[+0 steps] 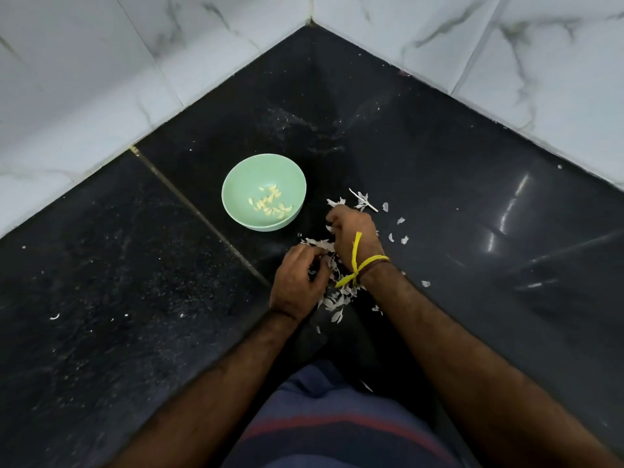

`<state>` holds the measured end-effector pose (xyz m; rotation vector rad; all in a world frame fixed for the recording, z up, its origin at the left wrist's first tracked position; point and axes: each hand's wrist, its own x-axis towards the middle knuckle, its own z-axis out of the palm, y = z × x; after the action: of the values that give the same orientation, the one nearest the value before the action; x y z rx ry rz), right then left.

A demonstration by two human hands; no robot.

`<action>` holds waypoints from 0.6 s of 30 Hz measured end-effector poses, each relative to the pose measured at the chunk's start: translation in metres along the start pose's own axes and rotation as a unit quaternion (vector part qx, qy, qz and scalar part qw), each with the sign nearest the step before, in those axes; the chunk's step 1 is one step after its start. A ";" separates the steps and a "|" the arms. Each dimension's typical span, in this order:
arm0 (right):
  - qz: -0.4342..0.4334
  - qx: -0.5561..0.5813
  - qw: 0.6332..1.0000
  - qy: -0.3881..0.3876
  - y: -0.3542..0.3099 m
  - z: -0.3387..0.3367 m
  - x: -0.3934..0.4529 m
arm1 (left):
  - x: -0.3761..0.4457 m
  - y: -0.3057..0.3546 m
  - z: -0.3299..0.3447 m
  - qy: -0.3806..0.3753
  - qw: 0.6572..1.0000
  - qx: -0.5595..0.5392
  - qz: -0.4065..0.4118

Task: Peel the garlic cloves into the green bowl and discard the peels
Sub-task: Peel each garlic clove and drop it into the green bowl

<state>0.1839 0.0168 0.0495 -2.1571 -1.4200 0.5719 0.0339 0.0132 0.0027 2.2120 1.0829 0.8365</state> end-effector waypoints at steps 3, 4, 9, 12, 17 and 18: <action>0.007 0.037 0.998 0.045 0.012 -0.007 -0.017 | 0.000 0.000 0.001 0.003 1.000 0.013 0.022; 0.024 0.031 0.998 0.050 0.017 -0.012 -0.023 | 0.000 0.001 0.001 0.002 1.000 0.015 0.026; 0.060 -0.066 0.994 -0.055 0.035 -0.030 -0.056 | 0.000 0.001 -0.002 -0.050 0.998 0.019 0.027; 0.017 -0.043 0.995 -0.091 0.029 -0.019 -0.062 | 0.002 0.000 -0.002 -0.088 0.996 0.030 0.017; -0.013 -0.071 0.994 -0.087 0.022 -0.010 -0.053 | 0.006 0.007 -0.004 -0.092 0.995 0.021 -0.015; -0.015 -0.073 0.994 -0.080 0.023 -0.009 -0.054 | 0.006 0.007 -0.005 -0.094 0.995 0.022 -0.018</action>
<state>0.1861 -0.0424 0.0471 -2.2411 -1.6214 0.6618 0.0371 0.0156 0.0128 2.2495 1.0539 0.5800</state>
